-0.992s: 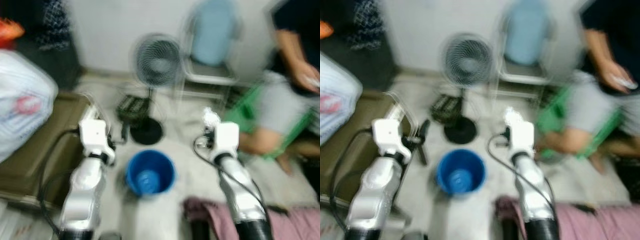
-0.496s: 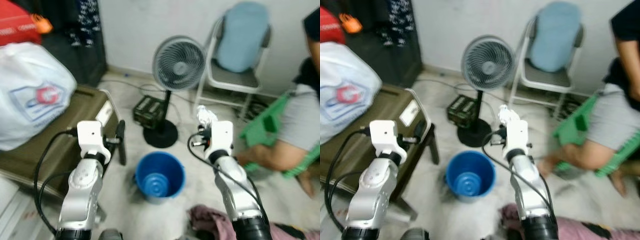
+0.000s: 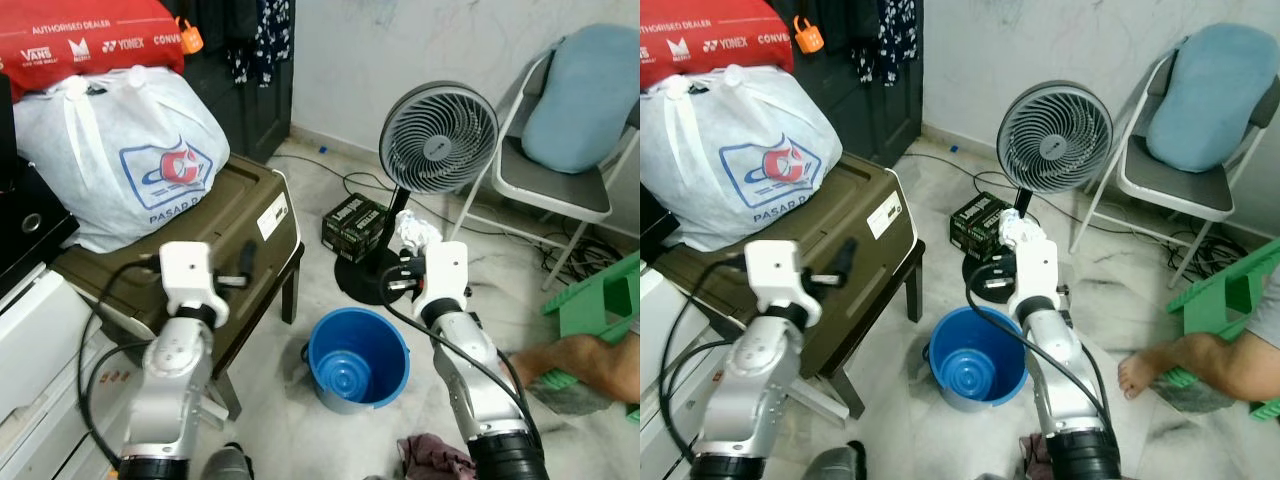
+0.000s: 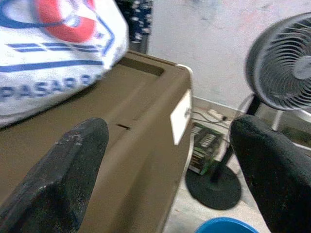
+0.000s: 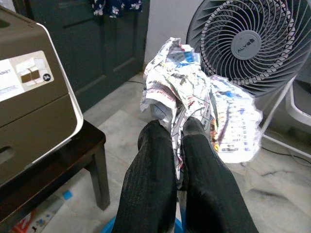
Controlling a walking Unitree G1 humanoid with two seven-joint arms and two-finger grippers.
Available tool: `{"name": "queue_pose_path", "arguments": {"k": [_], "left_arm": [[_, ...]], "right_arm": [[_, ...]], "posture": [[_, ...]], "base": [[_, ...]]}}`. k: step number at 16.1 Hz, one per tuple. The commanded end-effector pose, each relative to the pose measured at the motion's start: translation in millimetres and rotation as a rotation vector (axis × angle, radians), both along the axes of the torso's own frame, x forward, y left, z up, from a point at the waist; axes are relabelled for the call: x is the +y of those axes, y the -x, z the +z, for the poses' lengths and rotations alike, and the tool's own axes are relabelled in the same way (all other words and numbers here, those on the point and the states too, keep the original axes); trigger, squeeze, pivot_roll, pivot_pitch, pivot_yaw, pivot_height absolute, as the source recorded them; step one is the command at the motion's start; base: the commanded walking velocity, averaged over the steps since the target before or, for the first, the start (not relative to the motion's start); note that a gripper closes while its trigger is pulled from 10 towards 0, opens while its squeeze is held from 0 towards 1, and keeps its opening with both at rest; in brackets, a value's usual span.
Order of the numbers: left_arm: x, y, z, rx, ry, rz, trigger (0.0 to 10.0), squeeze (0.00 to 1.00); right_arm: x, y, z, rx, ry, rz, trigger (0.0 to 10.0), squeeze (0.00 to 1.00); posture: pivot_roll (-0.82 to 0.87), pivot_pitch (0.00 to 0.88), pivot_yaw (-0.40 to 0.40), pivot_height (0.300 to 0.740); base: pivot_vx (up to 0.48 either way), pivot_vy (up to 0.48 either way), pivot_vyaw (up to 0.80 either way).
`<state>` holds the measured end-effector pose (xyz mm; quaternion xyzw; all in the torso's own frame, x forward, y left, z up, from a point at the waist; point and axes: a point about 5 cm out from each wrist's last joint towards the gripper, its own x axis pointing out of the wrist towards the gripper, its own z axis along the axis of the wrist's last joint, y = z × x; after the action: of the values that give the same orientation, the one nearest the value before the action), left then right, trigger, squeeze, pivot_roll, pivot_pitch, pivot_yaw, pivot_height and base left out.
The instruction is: Clean up the room
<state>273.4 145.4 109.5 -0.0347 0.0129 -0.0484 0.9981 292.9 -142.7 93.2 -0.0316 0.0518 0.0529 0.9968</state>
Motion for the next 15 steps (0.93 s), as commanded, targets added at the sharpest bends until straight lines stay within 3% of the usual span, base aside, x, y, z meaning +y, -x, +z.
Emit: {"name": "queue_pose_path", "arguments": {"k": [1,12,15], "left_arm": [[-0.5,-0.2,1.8,-0.011,0.001,-0.01,10.0,0.0],[-1.4,-0.6,1.6,-0.011,0.007,-0.008,10.0,0.0],[-1.5,-0.9,1.1,-0.005,0.009,-0.002,10.0,0.0]], "right_arm": [[-4.6,-0.4,-1.7,0.008,0.003,-0.021,10.0,0.0],[-6.9,-2.4,-2.3,0.015,0.0,-0.036,10.0,0.0],[-8.0,-2.9,-4.0,0.034,-0.014,-0.046,10.0,0.0]], "posture": [[-0.03,0.067,-0.105,0.74],[-0.03,0.065,-0.109,0.74],[-0.03,0.065,-0.11,0.74]], "base": [[0.292,0.0,0.0],[0.3,0.0,0.0],[0.0,0.0,-0.27]]}}
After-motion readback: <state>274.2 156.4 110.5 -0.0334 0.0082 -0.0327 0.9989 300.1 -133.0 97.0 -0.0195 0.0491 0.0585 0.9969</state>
